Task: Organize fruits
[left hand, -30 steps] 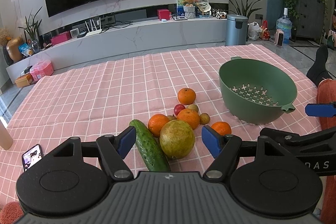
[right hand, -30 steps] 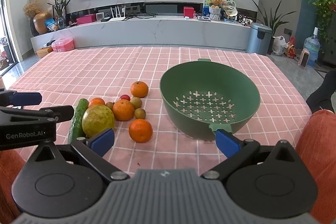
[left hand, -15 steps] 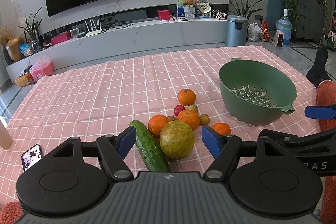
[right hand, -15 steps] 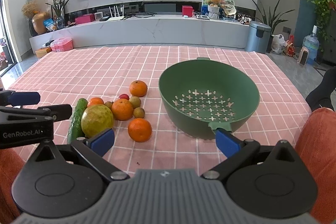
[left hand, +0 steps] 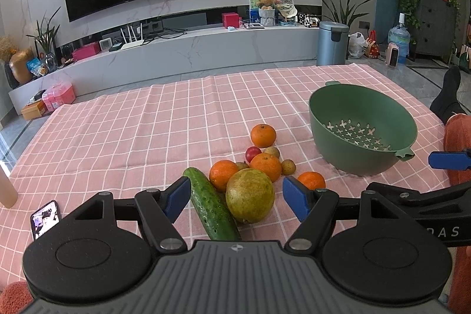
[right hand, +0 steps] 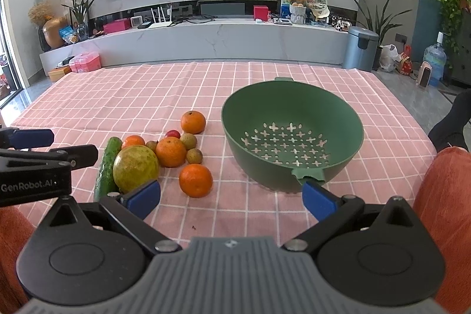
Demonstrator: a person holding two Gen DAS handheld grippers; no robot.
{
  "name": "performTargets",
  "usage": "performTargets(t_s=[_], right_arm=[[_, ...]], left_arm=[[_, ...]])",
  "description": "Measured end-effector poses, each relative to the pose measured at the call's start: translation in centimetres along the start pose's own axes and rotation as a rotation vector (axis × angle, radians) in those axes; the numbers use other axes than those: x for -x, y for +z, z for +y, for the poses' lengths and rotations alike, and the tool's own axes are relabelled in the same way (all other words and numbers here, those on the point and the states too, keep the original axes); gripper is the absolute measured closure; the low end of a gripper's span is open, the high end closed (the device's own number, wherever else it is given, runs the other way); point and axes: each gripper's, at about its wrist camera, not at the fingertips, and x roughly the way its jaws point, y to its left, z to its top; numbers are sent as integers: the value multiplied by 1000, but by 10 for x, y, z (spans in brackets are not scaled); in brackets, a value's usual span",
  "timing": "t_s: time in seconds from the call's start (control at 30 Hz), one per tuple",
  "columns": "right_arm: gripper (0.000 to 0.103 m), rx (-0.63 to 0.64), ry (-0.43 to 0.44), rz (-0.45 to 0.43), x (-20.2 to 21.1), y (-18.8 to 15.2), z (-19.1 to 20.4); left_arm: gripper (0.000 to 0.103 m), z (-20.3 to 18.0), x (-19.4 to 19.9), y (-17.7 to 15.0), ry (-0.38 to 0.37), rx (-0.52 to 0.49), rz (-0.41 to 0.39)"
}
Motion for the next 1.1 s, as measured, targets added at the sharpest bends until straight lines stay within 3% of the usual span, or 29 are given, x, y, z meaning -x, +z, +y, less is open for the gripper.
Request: performTargets(t_s=[0.47, 0.57, 0.73, 0.97, 1.1], right_arm=[[4, -15, 4, 27, -10, -1, 1], [5, -3, 12, -10, -12, -6, 2], [5, 21, 72, -13, -24, -2, 11], [29, 62, 160, 27, -49, 10, 34], [33, 33, 217, 74, -67, 19, 47]], left_arm=[[19, 12, -5, 0, -12, 23, 25], [20, 20, -8, 1, -33, 47, 48], [27, 37, -18, 2, -50, 118, 98], [38, 56, -37, 7, -18, 190, 161], [43, 67, -51, 9, -17, 236, 190]])
